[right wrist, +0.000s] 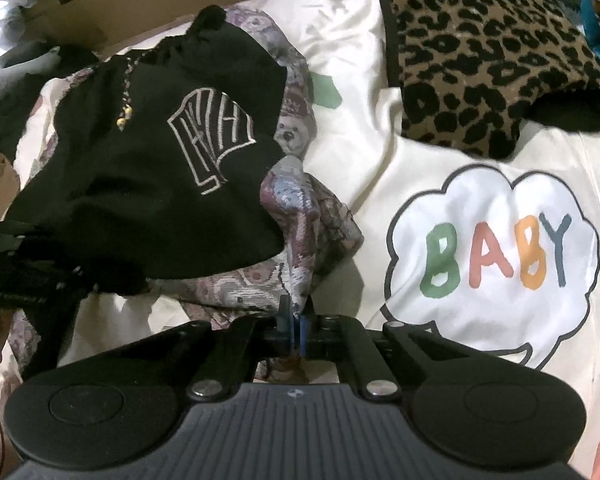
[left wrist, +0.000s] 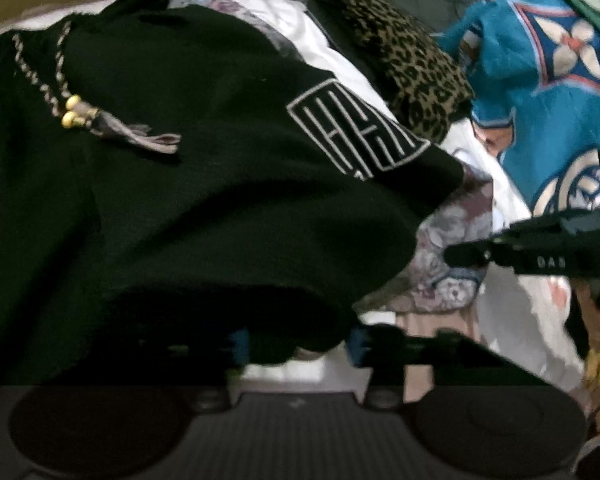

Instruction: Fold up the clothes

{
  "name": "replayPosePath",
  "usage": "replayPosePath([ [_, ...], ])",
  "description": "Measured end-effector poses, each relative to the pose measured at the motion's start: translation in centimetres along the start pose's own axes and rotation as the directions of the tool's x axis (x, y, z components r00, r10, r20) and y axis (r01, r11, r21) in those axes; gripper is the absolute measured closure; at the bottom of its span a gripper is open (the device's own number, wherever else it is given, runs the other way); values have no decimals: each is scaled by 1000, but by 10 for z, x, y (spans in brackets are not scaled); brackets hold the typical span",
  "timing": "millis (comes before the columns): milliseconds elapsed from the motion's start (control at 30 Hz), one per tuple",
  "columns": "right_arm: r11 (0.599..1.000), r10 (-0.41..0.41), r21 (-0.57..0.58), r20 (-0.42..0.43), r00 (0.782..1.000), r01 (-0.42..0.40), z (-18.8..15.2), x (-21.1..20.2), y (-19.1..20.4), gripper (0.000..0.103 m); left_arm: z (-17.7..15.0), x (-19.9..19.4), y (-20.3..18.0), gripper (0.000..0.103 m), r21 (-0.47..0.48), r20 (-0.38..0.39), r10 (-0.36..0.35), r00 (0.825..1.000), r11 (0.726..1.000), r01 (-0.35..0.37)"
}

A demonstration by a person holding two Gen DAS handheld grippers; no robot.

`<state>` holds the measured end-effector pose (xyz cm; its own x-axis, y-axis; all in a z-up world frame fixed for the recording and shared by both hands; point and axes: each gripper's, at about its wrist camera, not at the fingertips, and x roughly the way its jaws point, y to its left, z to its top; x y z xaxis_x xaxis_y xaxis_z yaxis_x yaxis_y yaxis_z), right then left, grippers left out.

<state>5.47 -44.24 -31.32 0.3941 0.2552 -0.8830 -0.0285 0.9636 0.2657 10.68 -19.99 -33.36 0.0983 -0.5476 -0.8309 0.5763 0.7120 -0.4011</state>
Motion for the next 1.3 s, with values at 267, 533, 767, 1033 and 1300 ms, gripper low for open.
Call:
replayPosePath([
  [267,1000,17,14,58,998,-18,7,-38,-3,103,2,-23,0,94,-47,22,-176,984,983,177],
  [533,999,1,50,128,992,-7,21,-83,-20,103,-15,-47,-2,94,-214,21,-365,931,908,361],
  [767,998,-13,64,174,985,2,28,-104,-26,103,-19,-49,13,95,-336,48,-433,900,842,423],
  [1033,996,-37,87,108,993,28,18,-75,-31,101,-26,-52,33,95,-371,46,-388,921,849,376],
  [1300,986,-73,155,72,995,62,5,-42,-51,98,-29,-55,53,95,-411,61,-333,941,851,328],
])
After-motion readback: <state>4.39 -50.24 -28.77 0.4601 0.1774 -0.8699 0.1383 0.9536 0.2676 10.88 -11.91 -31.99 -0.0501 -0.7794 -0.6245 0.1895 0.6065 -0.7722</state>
